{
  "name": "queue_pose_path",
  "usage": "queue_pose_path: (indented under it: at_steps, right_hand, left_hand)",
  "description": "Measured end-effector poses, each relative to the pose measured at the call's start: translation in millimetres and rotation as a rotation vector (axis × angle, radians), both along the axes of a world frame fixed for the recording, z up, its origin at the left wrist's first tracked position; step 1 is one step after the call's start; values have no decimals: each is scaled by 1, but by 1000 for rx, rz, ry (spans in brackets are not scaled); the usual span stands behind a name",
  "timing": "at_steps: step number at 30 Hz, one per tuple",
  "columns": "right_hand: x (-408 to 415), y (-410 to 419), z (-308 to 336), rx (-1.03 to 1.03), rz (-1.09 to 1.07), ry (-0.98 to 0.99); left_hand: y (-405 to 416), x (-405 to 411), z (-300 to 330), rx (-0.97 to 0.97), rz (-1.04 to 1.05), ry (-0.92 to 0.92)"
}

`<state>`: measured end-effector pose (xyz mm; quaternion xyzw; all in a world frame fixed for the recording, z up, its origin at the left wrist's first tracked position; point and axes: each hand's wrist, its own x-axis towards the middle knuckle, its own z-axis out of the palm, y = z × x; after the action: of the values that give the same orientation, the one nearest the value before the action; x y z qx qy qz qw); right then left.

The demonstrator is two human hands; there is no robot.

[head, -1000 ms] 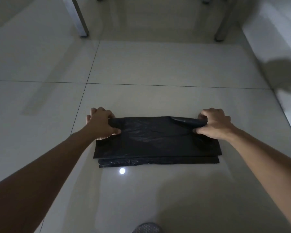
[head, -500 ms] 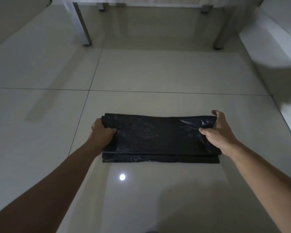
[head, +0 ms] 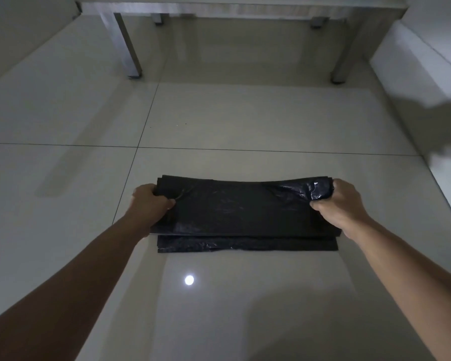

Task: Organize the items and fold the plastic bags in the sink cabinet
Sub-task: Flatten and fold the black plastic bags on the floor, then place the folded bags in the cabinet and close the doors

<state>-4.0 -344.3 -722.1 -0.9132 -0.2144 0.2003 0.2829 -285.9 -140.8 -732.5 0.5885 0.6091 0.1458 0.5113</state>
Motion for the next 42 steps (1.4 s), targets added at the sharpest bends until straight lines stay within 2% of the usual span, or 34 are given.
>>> queue_pose_path:
  at_steps: [3, 10, 17, 22, 28, 34, 42]
  right_hand:
    - [6, 12, 5, -2, -21, 5]
    - [49, 78, 50, 11, 112, -88]
    - [79, 173, 172, -38, 263, -225]
    - [84, 231, 268, -48, 183, -309]
    - [89, 279, 336, -40, 232, -469]
    - [107, 325, 359, 13, 259, -526]
    - [139, 443, 335, 81, 334, -489]
  left_hand:
    - [8, 9, 4, -36, 54, -30]
    - [69, 53, 43, 116, 21, -6]
    - [160, 94, 138, 246, 46, -58]
    - [210, 103, 218, 332, 50, -91]
    - [254, 104, 286, 425, 143, -23]
    - [285, 110, 304, 472, 216, 40]
    - [371, 131, 278, 366, 323, 46]
